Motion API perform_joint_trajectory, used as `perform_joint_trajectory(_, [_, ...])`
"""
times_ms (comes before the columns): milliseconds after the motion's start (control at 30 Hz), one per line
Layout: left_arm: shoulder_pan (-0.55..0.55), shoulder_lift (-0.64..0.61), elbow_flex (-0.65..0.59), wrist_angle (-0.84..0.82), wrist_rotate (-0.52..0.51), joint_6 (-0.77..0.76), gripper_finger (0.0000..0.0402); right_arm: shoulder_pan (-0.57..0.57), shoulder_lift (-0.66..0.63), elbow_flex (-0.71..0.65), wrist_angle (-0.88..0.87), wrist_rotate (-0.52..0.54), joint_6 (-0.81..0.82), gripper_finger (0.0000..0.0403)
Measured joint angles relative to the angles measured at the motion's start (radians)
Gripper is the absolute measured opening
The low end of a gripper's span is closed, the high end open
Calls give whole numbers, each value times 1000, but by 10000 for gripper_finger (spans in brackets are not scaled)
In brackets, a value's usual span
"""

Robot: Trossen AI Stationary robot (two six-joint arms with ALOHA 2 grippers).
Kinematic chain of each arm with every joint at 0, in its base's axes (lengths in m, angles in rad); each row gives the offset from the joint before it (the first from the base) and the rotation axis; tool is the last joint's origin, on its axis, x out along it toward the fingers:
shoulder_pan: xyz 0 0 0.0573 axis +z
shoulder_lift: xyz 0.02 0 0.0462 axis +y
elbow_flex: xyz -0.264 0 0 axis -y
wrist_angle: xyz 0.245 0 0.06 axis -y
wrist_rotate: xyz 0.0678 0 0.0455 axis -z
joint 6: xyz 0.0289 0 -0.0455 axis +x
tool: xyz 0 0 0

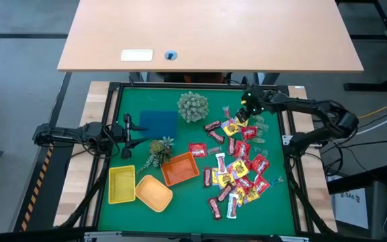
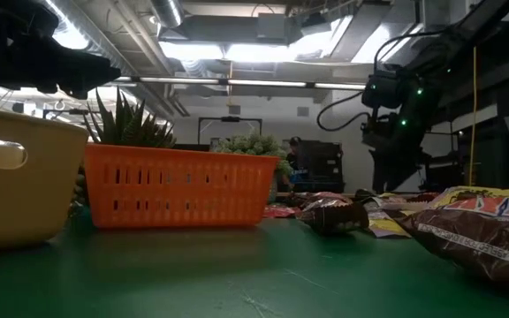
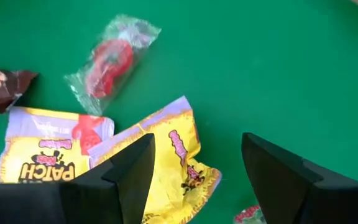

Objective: Sort candy
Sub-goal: Put the yellow candy into the blue bin

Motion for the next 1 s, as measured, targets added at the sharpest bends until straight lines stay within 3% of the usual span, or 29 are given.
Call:
perform_joint_trajectory(367, [0,0,0,-1,0,0,179,1,96,2,9,-33,-15,224])
perform_joint_trajectory(533, [0,0,0,-1,0,0,179,1,102,3,9,-60,-19,162])
perform_joint_trajectory(800, [0,0,0,-1,0,0,179,2,102,2,7,-92,-69,22])
perform_joint_trajectory(867, [0,0,0,-1,0,0,179,2,103,2,8,-93,-87,8])
perform_joint_trajectory(1000, [0,0,0,-1,-5,0,179,1,93,-1,7,-94,-92,18])
